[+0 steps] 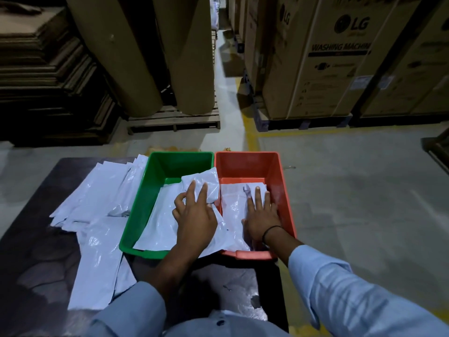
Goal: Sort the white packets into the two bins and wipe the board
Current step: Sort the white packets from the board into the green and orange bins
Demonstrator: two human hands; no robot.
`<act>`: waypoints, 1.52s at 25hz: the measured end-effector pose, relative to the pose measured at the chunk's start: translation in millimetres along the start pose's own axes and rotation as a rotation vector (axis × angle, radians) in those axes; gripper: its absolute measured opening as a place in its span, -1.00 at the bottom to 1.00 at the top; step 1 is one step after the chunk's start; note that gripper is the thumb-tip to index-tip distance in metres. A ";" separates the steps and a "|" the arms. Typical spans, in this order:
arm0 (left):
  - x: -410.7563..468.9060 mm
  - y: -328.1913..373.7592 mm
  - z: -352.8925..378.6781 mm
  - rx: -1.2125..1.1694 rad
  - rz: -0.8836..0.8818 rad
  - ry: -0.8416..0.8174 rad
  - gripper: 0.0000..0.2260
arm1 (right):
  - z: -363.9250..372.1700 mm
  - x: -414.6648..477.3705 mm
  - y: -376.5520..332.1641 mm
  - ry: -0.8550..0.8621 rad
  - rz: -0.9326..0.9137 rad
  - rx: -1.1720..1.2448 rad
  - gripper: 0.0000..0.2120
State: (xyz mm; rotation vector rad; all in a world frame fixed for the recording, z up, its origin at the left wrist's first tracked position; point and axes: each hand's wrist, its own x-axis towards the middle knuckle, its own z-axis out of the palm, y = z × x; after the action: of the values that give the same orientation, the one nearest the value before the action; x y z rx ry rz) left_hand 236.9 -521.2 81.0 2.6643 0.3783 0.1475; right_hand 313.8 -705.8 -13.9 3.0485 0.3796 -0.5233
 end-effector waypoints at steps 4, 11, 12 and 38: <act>-2.3 7.6 7.7 0.019 0.021 -0.023 -0.50 | 4.9 3.3 2.5 -0.012 -0.009 -0.019 -0.23; 7.6 18.9 18.7 0.060 0.073 -0.043 -0.49 | -22.7 -0.5 4.8 0.060 -0.060 0.164 -0.40; 10.4 20.4 21.9 0.070 0.096 -0.052 -0.49 | -32.4 -2.4 8.6 0.162 -0.074 0.227 -0.45; 40.6 41.6 110.4 0.436 0.249 -0.370 -0.41 | -73.4 -46.9 52.5 0.627 0.048 0.508 -0.57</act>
State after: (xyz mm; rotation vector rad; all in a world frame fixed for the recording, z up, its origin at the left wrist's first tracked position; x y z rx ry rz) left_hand 303.8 -590.9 2.2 3.0715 -0.0518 -0.3937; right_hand 307.5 -762.8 70.1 3.6434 0.1968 0.4347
